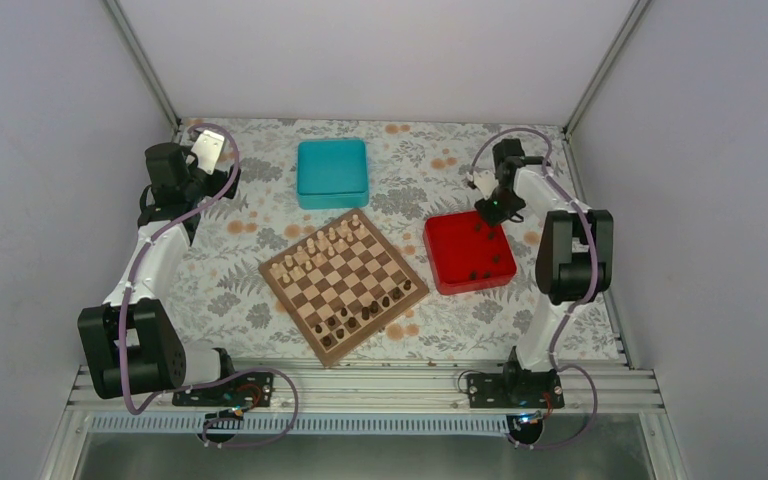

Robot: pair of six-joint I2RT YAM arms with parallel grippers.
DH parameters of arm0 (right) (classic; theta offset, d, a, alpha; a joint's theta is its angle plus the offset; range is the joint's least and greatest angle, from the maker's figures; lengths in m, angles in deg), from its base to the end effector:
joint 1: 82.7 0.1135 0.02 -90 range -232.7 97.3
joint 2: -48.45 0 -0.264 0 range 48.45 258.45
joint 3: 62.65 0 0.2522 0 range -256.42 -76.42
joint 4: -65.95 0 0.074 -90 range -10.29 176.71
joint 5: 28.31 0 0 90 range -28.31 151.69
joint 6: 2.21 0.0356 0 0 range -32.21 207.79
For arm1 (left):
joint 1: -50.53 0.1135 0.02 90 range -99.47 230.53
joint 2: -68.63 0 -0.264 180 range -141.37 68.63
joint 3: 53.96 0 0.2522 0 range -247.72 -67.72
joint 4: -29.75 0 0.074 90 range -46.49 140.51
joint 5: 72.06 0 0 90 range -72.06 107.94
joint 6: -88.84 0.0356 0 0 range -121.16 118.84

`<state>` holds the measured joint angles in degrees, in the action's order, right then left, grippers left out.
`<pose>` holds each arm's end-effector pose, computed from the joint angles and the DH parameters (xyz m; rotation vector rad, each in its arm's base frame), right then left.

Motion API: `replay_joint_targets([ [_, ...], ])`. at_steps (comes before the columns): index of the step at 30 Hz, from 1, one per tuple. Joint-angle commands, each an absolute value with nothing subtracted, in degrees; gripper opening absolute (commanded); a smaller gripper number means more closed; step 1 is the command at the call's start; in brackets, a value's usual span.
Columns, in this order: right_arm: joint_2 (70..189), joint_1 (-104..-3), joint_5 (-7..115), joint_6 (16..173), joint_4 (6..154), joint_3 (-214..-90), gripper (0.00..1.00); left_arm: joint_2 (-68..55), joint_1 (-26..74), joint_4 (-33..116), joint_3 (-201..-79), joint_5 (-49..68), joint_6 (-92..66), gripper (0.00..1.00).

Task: Set up the chess pieces on the board
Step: Adjust the storage box at the center of the board.

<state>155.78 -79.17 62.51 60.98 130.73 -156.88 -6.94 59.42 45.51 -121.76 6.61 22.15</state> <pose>0.3666 0.0221 0.2012 -0.7662 2.8344 -0.0835 0.3014 0.0401 0.2916 0.3748 1.9411 0.1705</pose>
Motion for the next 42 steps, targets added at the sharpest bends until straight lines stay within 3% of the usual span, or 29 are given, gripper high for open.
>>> replay_joint_targets([
  [1, 159.0, -81.1, 63.8, 59.9, 128.8, -160.3, 0.04, -6.5, 59.7, 44.5, -121.2, 5.5, 21.7, 1.00],
  [11, 166.8, -82.9, 66.1, 58.1, 128.4, -169.4, 0.04, -6.5, 59.7, 44.4, -121.1, 5.5, 21.7, 1.00],
  [25, 181.5, -79.2, 66.9, 54.8, 131.8, -191.5, 0.04, -6.3, 59.9, 44.1, -120.8, 5.8, 21.8, 1.00],
  [42, 180.8, -66.4, 68.3, 54.0, 127.8, -188.9, 0.04, -7.0, 60.5, 43.6, -120.4, 5.6, 22.0, 1.00],
])
